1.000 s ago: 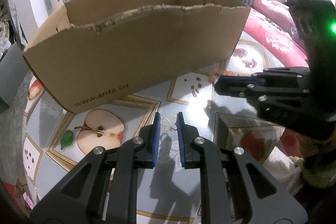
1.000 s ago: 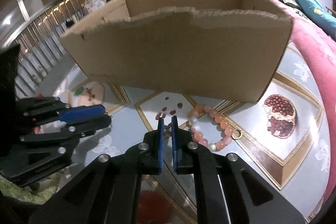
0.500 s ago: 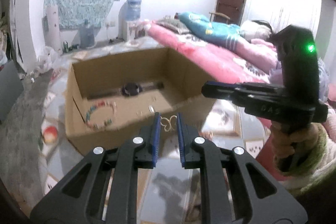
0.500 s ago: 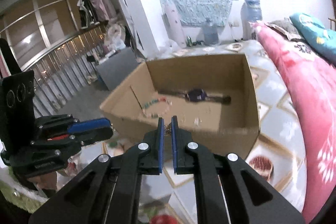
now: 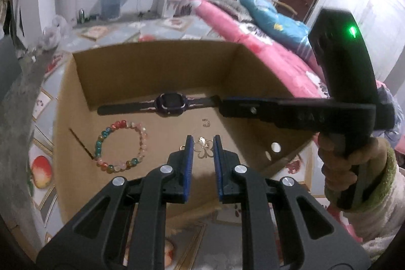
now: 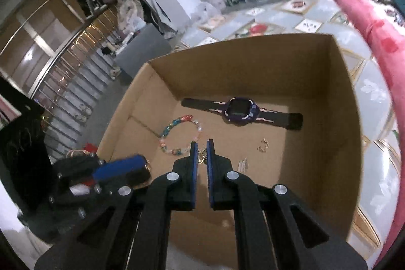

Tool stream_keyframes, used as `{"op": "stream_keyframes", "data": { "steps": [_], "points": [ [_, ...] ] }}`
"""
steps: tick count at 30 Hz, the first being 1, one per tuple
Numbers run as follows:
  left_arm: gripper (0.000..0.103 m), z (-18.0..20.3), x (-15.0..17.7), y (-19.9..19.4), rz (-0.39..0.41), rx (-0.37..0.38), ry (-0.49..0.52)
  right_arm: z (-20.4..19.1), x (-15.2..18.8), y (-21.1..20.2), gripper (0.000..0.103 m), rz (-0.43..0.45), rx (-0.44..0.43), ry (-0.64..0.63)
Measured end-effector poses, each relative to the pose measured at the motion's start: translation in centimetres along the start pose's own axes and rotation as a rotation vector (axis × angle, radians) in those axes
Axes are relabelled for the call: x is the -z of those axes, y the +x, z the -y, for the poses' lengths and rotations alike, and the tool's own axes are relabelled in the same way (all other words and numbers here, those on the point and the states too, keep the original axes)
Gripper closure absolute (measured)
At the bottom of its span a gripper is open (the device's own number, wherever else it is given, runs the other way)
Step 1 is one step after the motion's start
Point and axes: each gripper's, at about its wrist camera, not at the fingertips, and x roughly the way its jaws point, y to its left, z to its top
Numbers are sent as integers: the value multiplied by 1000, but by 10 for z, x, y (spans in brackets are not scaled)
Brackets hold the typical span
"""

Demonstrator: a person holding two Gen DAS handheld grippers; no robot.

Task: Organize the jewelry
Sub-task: 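Open both tools to drop the pieces into the box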

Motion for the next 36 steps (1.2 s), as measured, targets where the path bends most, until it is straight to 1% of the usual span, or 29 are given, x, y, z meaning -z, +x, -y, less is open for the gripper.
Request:
{"op": "stream_keyframes", "data": {
  "steps": [3,6,8,9,12,18,22,24,26,27,28,32,34,36],
  "points": [
    [88,-5,-2,13,-32,-1,-18,6,-10,15,96,-29,2,32],
    [88,-6,-2,17,-36,-13,-18,11,-14,20,95,-25,-15,52],
    [85,-10,-1,18,-38,-13,-29,13,-16,19,95,-16,-29,59],
    [81,-11,-2,18,-37,-12,-32,13,-17,19,95,-13,-31,60],
    [76,-13,-1,17,-29,-16,-37,15,-17,18,95,-5,-42,70],
    [75,-20,-3,6,9,-11,-69,16,-17,3,95,31,-56,76],
    [70,-23,-4,-8,48,-20,-85,13,-14,-16,95,69,-71,71],
    [69,-22,-2,-18,71,-22,-84,12,-8,-32,94,99,-81,66],
    [65,-19,1,-30,99,-23,-78,13,-1,-47,88,129,-85,67],
    [62,-18,2,-36,111,-26,-74,13,3,-55,83,143,-86,63],
    [59,-16,4,-42,125,-29,-67,12,10,-67,81,165,-87,54],
    [49,-5,18,-70,180,-39,-24,12,38,-105,80,222,-92,26],
    [41,1,29,-85,201,-26,3,13,55,-121,80,242,-87,10],
    [35,7,40,-94,206,-8,28,16,75,-136,80,254,-78,2]
  ]
}}
